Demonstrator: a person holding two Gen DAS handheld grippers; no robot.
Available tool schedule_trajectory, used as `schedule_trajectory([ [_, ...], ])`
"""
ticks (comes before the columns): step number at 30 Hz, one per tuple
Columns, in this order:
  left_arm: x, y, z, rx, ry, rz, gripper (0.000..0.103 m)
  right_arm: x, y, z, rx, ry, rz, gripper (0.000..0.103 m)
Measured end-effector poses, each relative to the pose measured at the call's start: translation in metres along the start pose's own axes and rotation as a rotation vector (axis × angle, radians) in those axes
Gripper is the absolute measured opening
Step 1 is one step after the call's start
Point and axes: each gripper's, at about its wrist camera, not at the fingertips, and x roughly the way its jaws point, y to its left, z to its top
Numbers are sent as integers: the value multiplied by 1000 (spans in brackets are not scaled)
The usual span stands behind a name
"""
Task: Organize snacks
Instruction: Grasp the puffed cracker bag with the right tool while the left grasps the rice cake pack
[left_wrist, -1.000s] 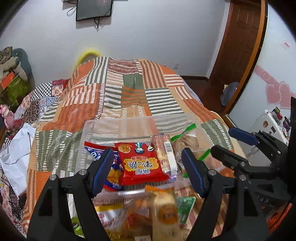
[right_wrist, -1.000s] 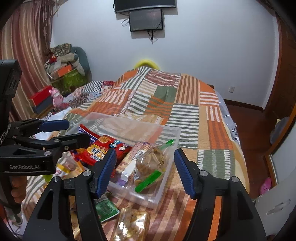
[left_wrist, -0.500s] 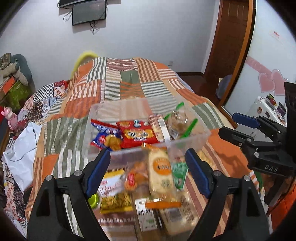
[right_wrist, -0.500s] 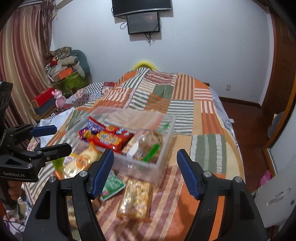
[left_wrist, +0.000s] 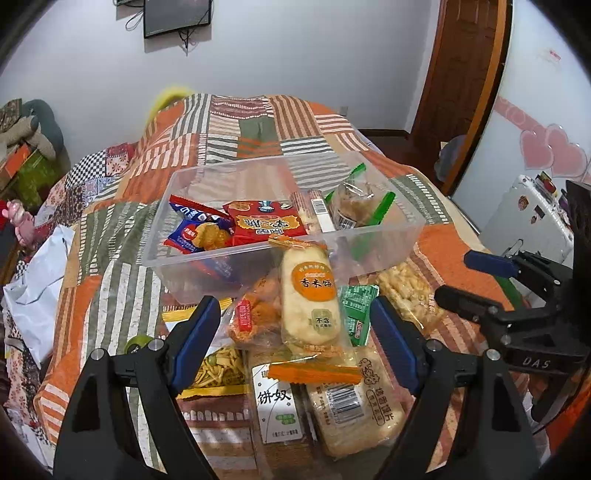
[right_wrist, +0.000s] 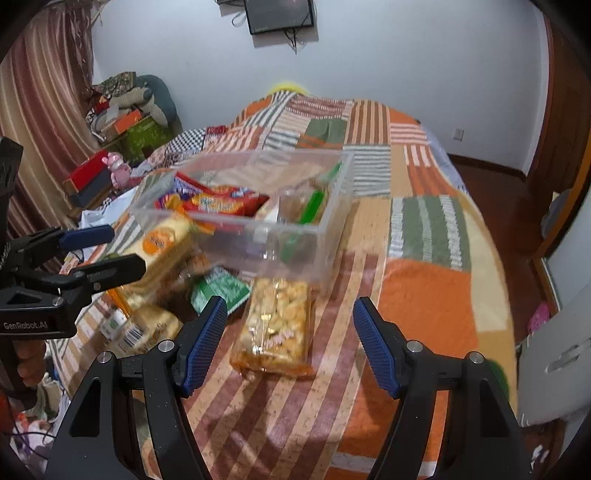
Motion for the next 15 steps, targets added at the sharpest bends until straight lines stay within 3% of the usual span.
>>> schedule_trajectory([
  [3,5,-1,0,2,-7,13,82,7,1,-5,5,21,5,67],
  [5,10,0,0,-6,-4,10,75,13,1,-7,8,36,8,67],
  [8,17,4,1,-39,22,-59,70,20,3,-12,7,51,12,67],
  [11,24,6,0,-54,39,-74,61,25,4,-15,7,64,16,67],
  [15,32,6,-3,-55,47,-59,56,31,5,-14,14,74,21,58],
])
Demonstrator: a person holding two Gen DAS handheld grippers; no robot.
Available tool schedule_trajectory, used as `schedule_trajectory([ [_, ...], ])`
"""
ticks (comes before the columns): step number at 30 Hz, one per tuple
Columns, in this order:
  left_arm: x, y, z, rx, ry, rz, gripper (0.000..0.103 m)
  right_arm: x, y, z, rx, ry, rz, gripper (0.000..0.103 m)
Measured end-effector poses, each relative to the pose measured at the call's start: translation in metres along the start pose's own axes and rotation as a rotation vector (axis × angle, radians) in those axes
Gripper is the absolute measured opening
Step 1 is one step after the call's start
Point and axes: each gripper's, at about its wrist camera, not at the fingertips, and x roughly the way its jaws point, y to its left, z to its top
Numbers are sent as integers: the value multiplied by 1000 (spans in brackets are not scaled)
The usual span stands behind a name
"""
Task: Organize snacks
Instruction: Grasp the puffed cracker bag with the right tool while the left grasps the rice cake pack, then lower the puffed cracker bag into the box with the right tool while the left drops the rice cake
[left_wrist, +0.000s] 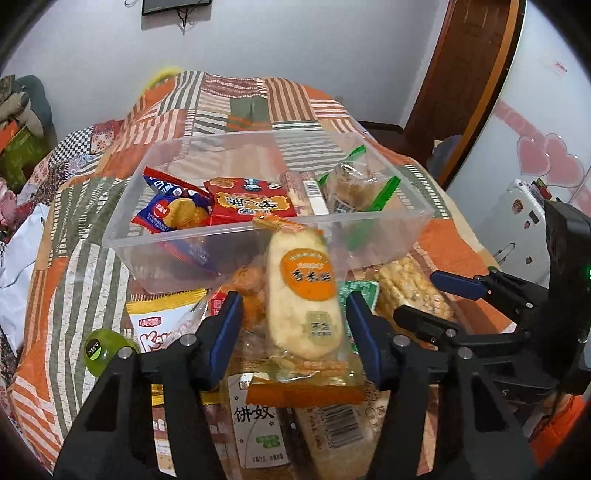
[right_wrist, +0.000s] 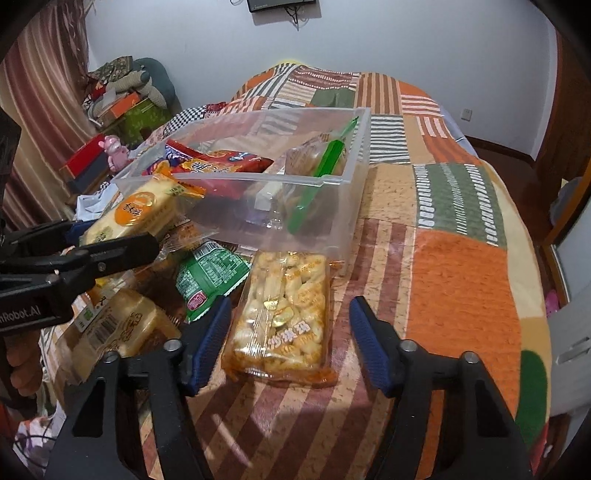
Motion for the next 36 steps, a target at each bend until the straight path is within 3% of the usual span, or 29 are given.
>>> schedule_trajectory([
  [3,-2,-1,-1,12,-16,17,46,4,-1,1,17,10,25,46],
  [7,-3,1,-2,11,-26,21,38,5,1,-1,13,10,12,44],
  [18,-27,4,-4,14,-88,27,35,-16,-8,-4,27,-21,4,42],
  [36,-66,15,13,6,-185,56,35,-65,5,29,23,-197,22,41],
])
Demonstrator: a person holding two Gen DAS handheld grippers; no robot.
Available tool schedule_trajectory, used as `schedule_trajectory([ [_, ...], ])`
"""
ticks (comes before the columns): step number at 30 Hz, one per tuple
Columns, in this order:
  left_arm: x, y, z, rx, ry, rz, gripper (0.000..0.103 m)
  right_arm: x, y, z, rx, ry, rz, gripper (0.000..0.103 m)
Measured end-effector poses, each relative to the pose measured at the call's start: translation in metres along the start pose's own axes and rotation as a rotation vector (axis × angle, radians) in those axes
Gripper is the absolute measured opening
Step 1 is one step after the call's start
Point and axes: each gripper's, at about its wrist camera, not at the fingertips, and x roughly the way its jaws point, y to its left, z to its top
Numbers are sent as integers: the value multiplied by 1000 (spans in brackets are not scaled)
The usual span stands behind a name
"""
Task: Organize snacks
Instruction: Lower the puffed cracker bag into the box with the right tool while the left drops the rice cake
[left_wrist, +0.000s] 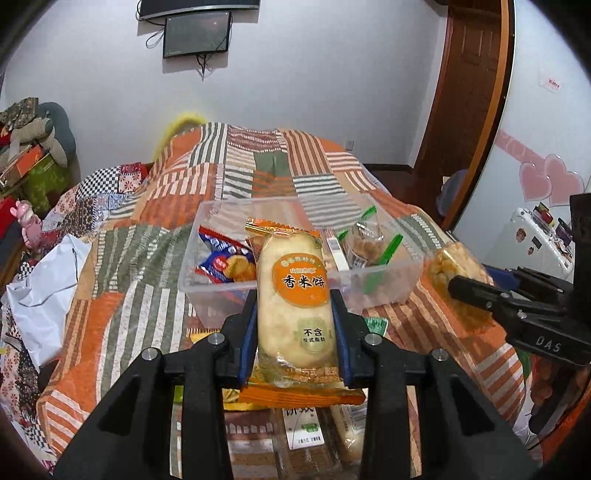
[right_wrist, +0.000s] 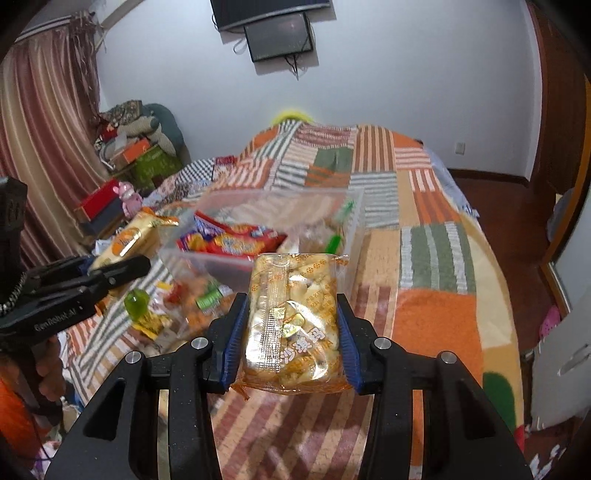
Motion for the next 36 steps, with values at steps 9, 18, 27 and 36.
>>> schedule_trajectory([
  [9,5,9,22,-20,-28,4,35,8,6,28,-5,-66,5,41],
  [18,24,13,46,-12,-39,8,35,28,7,46,1,-74,15,41],
  [27,52,14,54,-26,-13,-3,35,56,7,54,8,-41,18,41],
  [36,91,14,57,-32,63,-4,35,91,8,54,-4,30,2,41],
])
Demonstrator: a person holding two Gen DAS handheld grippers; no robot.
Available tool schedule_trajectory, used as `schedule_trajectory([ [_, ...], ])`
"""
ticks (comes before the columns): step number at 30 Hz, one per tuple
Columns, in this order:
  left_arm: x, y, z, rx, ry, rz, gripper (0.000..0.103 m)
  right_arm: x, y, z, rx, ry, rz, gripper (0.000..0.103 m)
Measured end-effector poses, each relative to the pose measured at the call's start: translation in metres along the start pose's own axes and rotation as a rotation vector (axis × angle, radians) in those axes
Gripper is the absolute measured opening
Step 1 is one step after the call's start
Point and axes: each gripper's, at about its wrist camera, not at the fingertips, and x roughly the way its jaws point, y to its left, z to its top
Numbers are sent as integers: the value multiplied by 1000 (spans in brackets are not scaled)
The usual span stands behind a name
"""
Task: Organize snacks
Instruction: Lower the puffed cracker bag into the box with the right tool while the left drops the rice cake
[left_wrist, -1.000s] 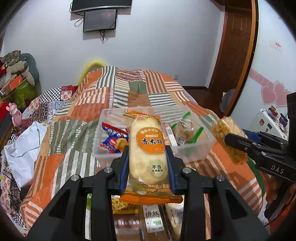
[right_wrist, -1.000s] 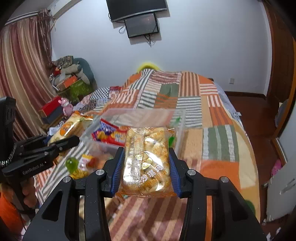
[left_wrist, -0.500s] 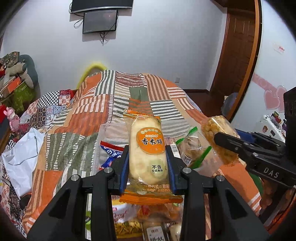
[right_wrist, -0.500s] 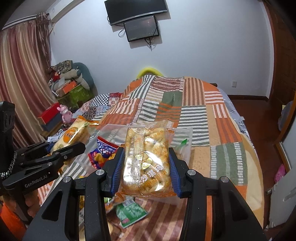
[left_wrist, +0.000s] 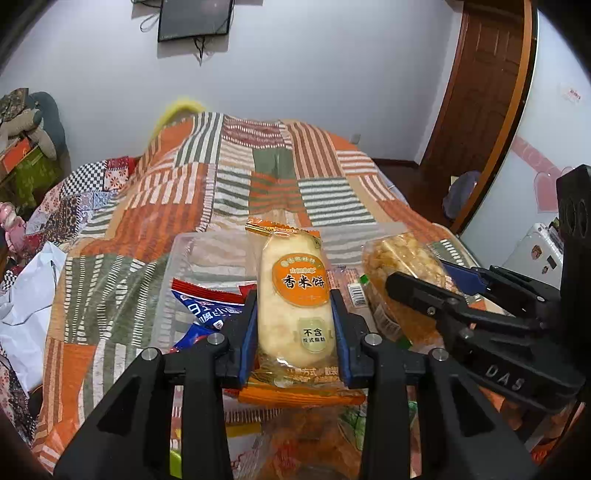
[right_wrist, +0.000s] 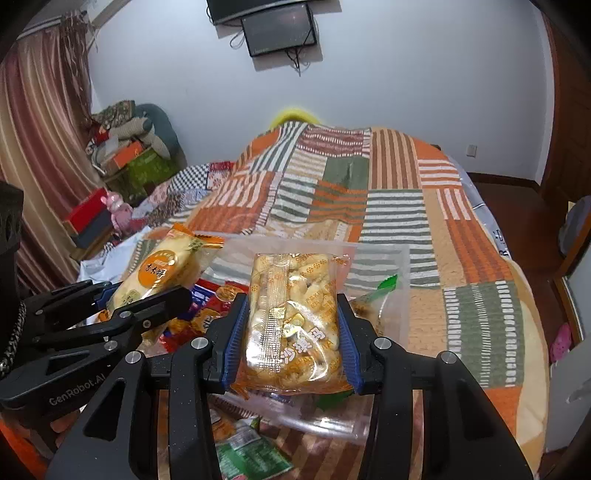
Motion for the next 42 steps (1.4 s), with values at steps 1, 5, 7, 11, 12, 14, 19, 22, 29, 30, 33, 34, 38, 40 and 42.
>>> schedule_trajectory([
  [1,5,1,0,-2,7,3,35,2,-1,0,-1,7,-1,41],
  [5,19,4,-1,-16,43,-12,35,12,0,-5,-3,43,4,41],
  [7,24,4,-2,-16,53,-14,35,15,-1,-6,-3,51,6,42],
  [11,32,4,-3,-24,65,-13,35,15,0,-5,-8,53,7,42],
  [12,34,5,-3,-30,69,-15,35,15,-1,-4,-9,55,8,42],
  [14,35,5,-3,-36,67,-12,35,15,-1,-4,-12,57,10,42],
  [19,33,5,-4,-32,71,-6,36,15,-2,-5,-15,66,12,42],
  [22,26,5,-5,-34,70,-8,37,11,-1,-4,-18,64,15,47],
  [29,0,6,-8,-35,42,-5,38,-16,0,-2,-14,9,15,55],
  [30,-5,7,-9,-38,36,-5,40,-21,1,-3,-18,1,12,57],
  [33,-23,7,-10,-41,7,0,42,-33,4,-4,-27,-23,3,61],
  [34,-30,7,-10,-37,-3,4,42,-37,5,-5,-30,-30,2,61],
  [38,-53,8,-14,-29,-29,17,49,-53,11,-7,-36,-51,4,65],
  [40,-66,9,-18,-27,-51,28,59,-59,14,-10,-41,-61,2,67],
  [42,-77,8,-23,-14,-69,40,62,-65,18,-13,-48,-68,2,69],
])
